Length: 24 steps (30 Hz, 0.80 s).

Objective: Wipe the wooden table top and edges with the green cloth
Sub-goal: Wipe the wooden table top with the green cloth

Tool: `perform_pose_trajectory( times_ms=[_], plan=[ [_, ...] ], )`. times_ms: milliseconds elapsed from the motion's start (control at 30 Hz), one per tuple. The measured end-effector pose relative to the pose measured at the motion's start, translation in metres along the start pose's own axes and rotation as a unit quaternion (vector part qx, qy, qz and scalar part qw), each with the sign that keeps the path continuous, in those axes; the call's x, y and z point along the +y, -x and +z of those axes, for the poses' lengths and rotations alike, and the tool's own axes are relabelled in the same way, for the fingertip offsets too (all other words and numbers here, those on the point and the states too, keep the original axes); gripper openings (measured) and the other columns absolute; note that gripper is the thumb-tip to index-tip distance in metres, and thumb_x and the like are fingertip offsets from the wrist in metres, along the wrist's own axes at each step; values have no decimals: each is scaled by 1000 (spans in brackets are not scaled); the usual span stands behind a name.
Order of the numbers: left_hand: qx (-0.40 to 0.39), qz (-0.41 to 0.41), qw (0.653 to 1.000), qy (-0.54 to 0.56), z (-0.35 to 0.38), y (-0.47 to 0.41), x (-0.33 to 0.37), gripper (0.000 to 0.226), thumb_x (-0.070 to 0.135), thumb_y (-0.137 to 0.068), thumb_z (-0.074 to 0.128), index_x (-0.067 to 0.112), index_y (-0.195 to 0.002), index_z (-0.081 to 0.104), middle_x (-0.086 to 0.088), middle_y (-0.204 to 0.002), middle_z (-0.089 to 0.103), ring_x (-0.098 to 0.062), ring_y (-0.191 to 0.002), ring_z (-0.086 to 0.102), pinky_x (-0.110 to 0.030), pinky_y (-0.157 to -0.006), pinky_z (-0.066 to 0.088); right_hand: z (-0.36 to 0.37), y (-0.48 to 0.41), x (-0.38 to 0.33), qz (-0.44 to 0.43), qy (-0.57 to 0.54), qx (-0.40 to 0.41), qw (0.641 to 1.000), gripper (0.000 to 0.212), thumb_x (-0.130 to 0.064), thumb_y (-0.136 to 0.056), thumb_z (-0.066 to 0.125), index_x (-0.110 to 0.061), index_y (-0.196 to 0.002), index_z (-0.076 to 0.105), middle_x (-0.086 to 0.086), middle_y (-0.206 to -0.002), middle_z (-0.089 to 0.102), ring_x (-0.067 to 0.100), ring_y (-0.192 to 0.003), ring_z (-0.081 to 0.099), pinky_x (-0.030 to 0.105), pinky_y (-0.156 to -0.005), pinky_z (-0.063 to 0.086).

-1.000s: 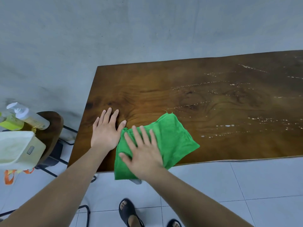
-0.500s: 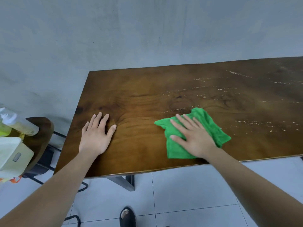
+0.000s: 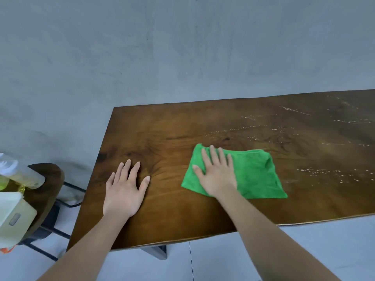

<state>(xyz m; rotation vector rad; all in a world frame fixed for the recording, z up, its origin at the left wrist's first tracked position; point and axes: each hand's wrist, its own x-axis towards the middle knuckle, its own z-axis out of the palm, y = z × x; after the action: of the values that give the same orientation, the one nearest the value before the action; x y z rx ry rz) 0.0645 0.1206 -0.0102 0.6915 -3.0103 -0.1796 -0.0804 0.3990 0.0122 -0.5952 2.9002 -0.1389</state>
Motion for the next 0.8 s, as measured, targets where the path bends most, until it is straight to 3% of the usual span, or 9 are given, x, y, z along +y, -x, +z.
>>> perform_pose_trajectory(
  times_ms=[200, 367, 500, 800],
  plan=[
    [8, 13, 1000, 15, 1, 2, -3, 93, 85, -99, -6, 37, -175, 18, 3, -185, 12, -21, -171, 4, -49, -138, 9, 19, 28, -107, -173, 8, -35, 984, 77, -74, -110, -2, -38, -177, -10, -2, -185, -18, 27, -171, -23, 57, -137, -12],
    [3, 15, 1000, 17, 3, -1, -3, 92, 83, -99, -6, 37, -175, 18, 3, -185, 11, -21, -171, 3, -47, -137, 5, 10, 16, -57, -265, 9, -28, 964, 76, -81, -110, 5, -46, -177, 0, -12, -186, -10, 14, -171, -18, 46, -139, -11],
    [8, 49, 999, 19, -1, -5, 7, 92, 82, -101, -3, 36, -174, 27, 5, -184, 18, -20, -171, 11, -46, -136, 11, -5, -14, 16, -193, 2, -17, 981, 75, -84, -108, 5, -52, -175, -2, -17, -184, -14, 9, -170, -20, 47, -140, -4],
    [-18, 45, 997, 60, -4, -49, 85, 82, 77, -104, 15, 35, -174, 26, 8, -184, 15, -15, -170, 5, -43, -136, 10, -34, -99, 168, -1, -15, 19, 1000, 80, -85, -106, 5, -47, -177, 0, -11, -187, -8, 17, -173, -8, 47, -140, -2]
  ],
)
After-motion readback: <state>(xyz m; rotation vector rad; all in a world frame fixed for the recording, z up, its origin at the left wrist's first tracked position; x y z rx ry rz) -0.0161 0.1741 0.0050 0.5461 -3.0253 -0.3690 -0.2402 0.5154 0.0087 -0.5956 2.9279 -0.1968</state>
